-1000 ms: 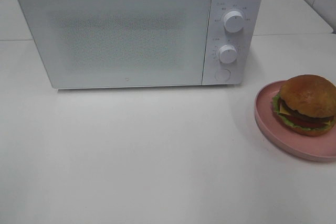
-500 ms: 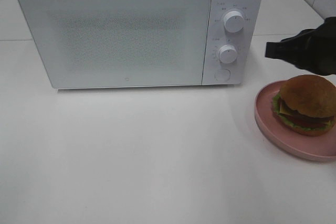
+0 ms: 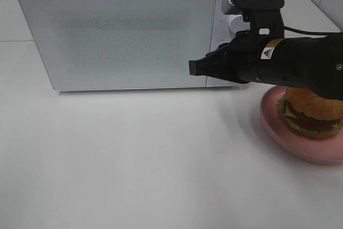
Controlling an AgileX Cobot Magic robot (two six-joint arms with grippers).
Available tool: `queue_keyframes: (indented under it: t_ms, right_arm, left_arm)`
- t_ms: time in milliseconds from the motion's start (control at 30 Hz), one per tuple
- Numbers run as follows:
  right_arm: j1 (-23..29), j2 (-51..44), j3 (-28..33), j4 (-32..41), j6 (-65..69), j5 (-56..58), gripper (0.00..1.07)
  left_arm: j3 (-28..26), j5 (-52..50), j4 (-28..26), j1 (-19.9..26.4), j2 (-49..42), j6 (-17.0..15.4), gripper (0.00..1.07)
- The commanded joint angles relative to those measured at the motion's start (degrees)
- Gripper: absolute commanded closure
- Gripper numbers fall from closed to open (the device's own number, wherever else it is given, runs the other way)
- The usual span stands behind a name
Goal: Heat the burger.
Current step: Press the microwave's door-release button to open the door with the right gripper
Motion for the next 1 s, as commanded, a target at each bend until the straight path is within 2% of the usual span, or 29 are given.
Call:
queue_keyframes:
  t_ms: [33,600,1000]
  right_arm:
    - [0.2,1.5,-1.0,-0.3,1.8,-1.6,1.07]
    - [0.2,4.9,-0.7,-0.3,6.5,-3.3,1.07]
    - [0.2,13.5,-0.8,-0.3,29.2,-11.4,1.07]
  left_arm:
    - [0.2,-0.9,-0.2,0.3,-1.3,-0.1,1.06]
    - [0.2,-0.9,-0.2,0.3,-1.3,-0.1,1.06]
    - [0.2,-0.9,-0.2,0.3,-1.3,-0.1,1.06]
